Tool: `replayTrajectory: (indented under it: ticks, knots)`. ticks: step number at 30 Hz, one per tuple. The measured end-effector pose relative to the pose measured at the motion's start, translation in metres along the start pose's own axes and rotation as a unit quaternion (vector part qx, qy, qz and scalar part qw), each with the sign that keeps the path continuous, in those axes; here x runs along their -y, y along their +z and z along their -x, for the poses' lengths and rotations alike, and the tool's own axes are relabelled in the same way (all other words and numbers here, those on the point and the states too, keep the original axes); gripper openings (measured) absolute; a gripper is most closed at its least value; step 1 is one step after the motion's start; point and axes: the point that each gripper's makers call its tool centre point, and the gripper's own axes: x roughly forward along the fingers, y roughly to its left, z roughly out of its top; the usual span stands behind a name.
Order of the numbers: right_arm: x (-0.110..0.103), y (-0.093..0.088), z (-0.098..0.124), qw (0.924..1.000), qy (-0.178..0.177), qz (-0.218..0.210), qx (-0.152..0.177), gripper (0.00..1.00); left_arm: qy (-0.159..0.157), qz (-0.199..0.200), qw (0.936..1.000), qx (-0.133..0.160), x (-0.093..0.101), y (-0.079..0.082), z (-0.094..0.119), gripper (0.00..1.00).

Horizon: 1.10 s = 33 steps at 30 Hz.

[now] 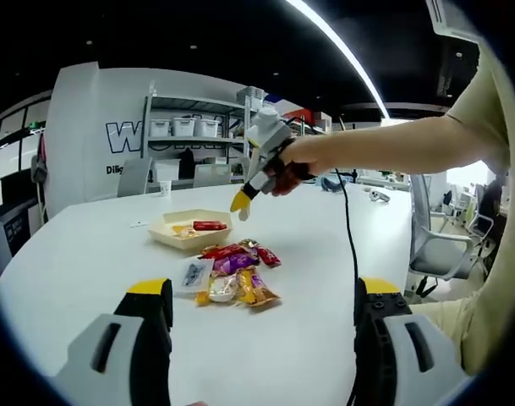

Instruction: Place the target food into the container with the food tongs after gripping and lifting it, then release it inside without dropping or visibly crushing the food.

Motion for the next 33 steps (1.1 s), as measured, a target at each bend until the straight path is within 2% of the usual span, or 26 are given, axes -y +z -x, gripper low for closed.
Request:
replayTrajectory:
  ticks: [10,23,33]
  knots:
    - [-0.003,-0.019,-0.007,0.9994,0.005,-0.031,-0.012,0.21,-0.002,0.000,1.0000,0.000,0.002,0.000,0.000,0.87]
    - [-0.012,-0.026,-0.016,0.9983,0.007,-0.054,-0.019,0.21,0.000,-0.001,1.0000,-0.001,0.000,-0.001,0.001,0.87]
    - [-0.011,-0.031,-0.022,0.9969,-0.009,-0.073,-0.026,0.22,0.000,0.001,1.0000,0.002,-0.001,0.000,0.002,0.87]
